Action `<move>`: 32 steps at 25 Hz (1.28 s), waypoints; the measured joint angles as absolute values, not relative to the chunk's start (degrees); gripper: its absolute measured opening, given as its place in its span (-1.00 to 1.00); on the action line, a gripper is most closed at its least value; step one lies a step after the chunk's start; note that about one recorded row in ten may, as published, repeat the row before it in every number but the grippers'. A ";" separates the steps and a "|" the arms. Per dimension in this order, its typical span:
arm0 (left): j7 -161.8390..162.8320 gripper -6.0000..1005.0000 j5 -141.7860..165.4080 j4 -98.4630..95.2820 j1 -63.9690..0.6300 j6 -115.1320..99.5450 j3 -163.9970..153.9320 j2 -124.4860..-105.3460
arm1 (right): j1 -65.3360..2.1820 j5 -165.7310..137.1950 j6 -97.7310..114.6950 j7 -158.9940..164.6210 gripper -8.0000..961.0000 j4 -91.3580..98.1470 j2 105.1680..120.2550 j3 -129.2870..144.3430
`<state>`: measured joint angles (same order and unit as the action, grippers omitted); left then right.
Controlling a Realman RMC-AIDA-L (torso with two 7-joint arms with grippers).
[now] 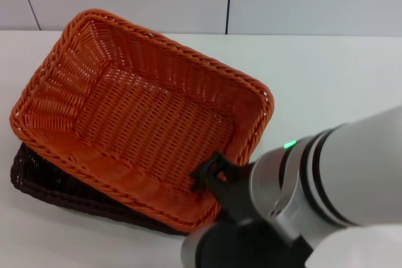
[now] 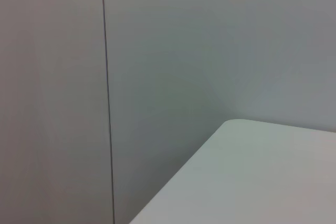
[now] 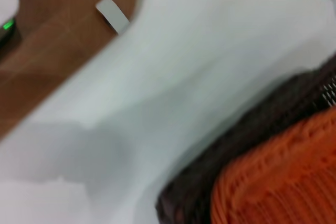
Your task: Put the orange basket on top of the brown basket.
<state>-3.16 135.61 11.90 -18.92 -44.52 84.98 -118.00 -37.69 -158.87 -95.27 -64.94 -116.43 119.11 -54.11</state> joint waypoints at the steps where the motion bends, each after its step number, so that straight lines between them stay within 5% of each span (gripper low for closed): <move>1: -3.16 0.60 135.61 11.87 -18.95 -44.50 84.98 -118.00 | -37.68 -158.85 -95.45 -64.53 -0.14 -116.55 119.20 -53.49; 3: -3.15 0.60 135.61 11.80 -18.98 -44.48 84.99 -118.03 | -37.71 -159.16 -95.69 -63.50 0.05 -116.67 119.34 -51.90; 8: -3.16 0.60 135.62 11.73 -18.81 -44.36 84.99 -118.03 | -37.59 -159.88 -92.05 -61.52 0.16 -116.80 119.61 -50.19; 23: -3.14 0.60 135.62 11.78 -18.72 -44.41 85.18 -118.04 | -33.88 -154.90 -74.25 -59.98 0.16 -116.41 119.24 -52.01; 32: -3.11 0.60 135.61 12.21 -18.62 -44.67 85.16 -118.04 | -26.13 -166.78 -43.25 -43.52 0.16 -110.14 118.84 -63.45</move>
